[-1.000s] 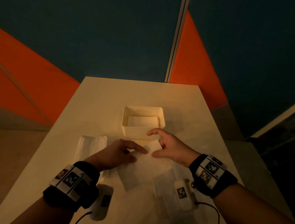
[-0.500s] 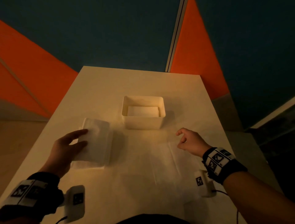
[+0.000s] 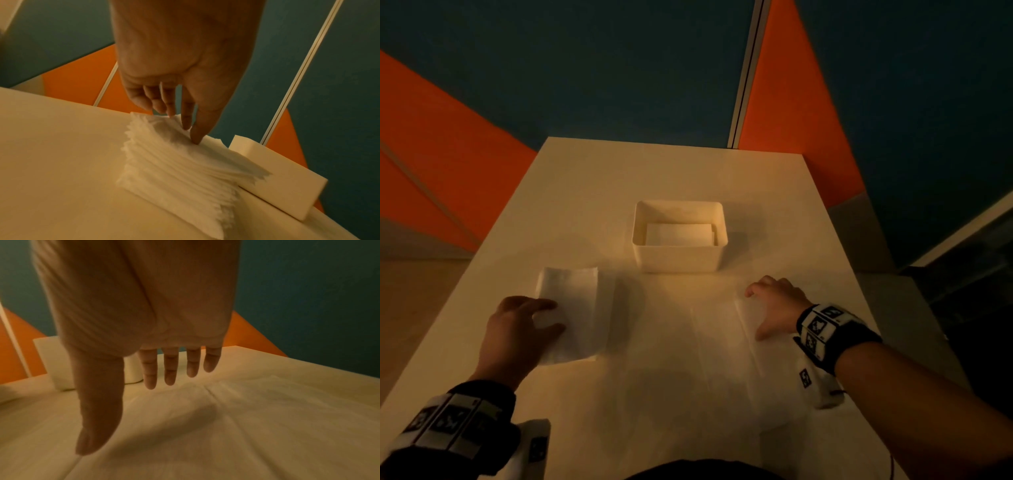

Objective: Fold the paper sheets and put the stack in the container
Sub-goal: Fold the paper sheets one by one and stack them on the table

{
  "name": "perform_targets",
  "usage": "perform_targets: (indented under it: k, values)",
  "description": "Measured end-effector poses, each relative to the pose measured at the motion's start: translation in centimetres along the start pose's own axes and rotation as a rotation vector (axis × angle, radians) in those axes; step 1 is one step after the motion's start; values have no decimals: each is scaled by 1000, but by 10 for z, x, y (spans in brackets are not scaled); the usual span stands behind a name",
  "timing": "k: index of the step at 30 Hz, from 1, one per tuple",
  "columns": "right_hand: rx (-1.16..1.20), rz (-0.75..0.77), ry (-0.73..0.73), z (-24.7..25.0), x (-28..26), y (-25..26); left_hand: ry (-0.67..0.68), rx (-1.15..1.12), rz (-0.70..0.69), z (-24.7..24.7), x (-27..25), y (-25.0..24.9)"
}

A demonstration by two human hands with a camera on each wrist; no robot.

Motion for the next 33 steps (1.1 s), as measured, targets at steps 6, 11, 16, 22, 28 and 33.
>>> perform_targets:
  k: [6, 11, 16, 22, 28, 33]
  values:
    - [-181, 86, -20, -12, 10, 22, -79, 234, -16, 4, 4, -8]
    - [-250, 112, -43, -10, 12, 30, -94, 178, -17, 9, -4, -32]
    - [-224, 110, -31, -6, 6, 29, -51, 140, -95, 10, -11, -56]
    - [236, 166, 70, 24, -2, 19, 138, -67, -216, 2, -12, -82]
    - [917, 219, -28, 61, -24, 28, 744, -300, -138, -18, -26, -123]
    - [1440, 313, -113, 68, -38, 49, 999, -669, -22, -24, -30, -146]
Point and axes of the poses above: each hand's wrist, its own x-axis towards the middle knuckle, its own z-axis out of the back of the hand, y = z × x, the point moved 2 cm from there along x, towards the middle knuckle, and after that the axes turned 7 degrees about x, right-handed, at the moved point
